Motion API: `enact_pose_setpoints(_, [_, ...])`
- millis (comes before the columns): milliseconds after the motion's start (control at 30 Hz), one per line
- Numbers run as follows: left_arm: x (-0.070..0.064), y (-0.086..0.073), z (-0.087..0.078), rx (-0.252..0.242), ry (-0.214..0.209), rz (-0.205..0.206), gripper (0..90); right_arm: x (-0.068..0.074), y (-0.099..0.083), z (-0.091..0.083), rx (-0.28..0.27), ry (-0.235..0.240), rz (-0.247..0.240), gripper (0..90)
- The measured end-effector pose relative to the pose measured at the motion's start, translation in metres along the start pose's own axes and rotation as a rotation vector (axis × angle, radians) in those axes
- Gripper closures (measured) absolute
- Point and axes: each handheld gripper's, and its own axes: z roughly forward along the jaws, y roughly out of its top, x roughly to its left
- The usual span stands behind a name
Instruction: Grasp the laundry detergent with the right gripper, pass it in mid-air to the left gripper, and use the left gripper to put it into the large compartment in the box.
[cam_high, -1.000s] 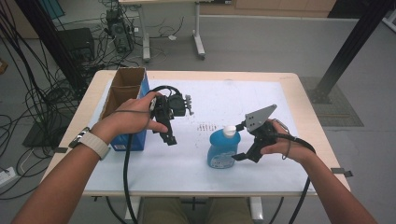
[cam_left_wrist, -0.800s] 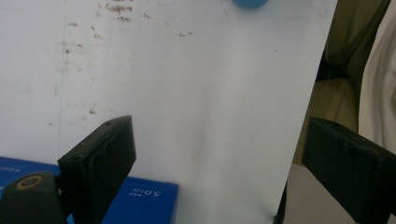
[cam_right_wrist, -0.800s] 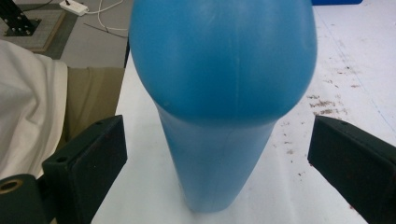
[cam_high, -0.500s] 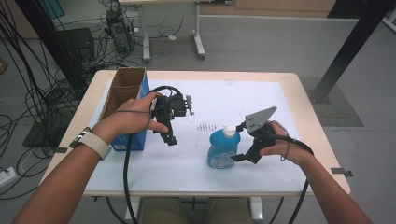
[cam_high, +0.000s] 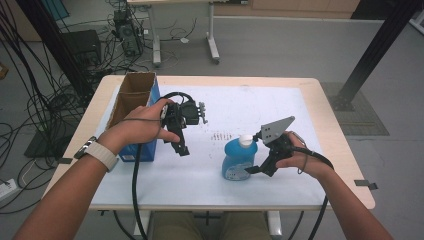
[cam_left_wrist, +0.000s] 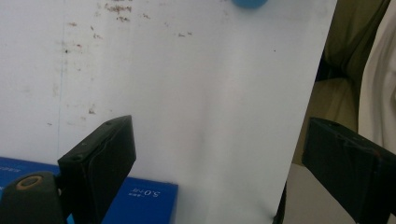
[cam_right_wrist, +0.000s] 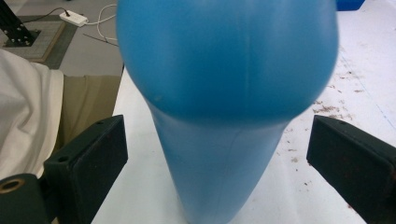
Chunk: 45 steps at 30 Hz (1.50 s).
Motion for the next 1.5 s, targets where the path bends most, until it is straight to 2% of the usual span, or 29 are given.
enact_pose_setpoints(667, [0.000, 0.000, 0.000, 0.002, 0.001, -0.002, 10.4, 0.001, -0.004, 0.008, -0.026, 0.000, -0.003, 9.0])
enact_pose_setpoints(1500, [0.000, 0.000, 0.001, 0.003, 0.001, -0.001, 10.4, 0.001, -0.008, 0.017, -0.081, 0.001, -0.005, 17.7])
